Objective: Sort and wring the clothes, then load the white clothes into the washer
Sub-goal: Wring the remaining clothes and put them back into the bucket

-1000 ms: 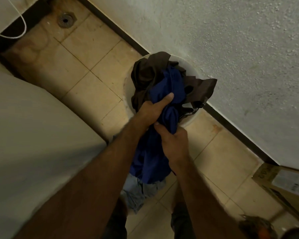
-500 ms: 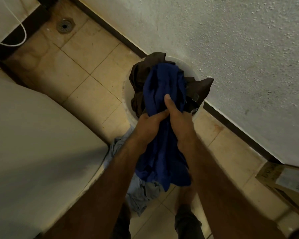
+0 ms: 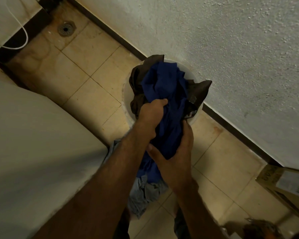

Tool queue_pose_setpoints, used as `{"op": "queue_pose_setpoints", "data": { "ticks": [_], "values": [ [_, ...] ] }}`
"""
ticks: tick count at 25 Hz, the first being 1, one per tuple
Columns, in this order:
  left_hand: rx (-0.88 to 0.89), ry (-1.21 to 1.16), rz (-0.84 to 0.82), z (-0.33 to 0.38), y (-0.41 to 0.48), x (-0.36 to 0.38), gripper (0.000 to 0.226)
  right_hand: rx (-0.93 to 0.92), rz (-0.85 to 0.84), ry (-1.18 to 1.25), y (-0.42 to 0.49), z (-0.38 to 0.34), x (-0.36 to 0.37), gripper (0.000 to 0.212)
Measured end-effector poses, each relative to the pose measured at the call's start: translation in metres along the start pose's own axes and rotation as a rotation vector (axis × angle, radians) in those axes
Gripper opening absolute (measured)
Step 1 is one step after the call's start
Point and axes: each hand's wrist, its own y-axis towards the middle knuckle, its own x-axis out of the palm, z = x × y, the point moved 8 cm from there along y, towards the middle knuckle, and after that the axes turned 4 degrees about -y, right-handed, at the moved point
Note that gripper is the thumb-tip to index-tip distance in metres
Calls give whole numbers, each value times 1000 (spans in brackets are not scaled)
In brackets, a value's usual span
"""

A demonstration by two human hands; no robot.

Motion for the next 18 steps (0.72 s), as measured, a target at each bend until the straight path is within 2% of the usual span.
{"op": "queue_pose_setpoints", "data": {
  "ticks": [1, 2, 4, 6, 8, 9, 11, 14, 16, 18],
  "values": [
    [-28, -1, -2, -5, 0, 2, 48, 56, -25, 60, 0, 5, 1, 119],
    [-42, -9, 2, -7, 0, 2, 50, 96, -36, 113, 3, 10, 1, 117],
    [-18, -85, -12, -6, 1, 2, 55, 81, -5, 77, 14, 16, -7, 80],
    [101, -82, -64, 5, 3, 4, 60, 43, 70, 22, 26, 11, -21, 42],
    [241, 44, -178, 14, -5, 12, 55, 84, 138, 124, 40, 5, -34, 20],
    [279, 107, -262, 11, -11, 17, 48, 139, 167, 202, 47, 3, -38, 17],
    [295, 176, -377, -10, -18, 17, 50, 317, 218, 411, 62, 5, -43, 27],
    [261, 165, -376, -38, -16, 1, 68, 644, 179, 581, 85, 21, -31, 67],
    [276, 212, -324, -42, -11, -3, 56, 671, 161, 633, 96, 20, -22, 91],
    [317, 218, -207, -41, -2, -8, 34, 628, 196, 598, 98, 20, -16, 96]
  ]
}}
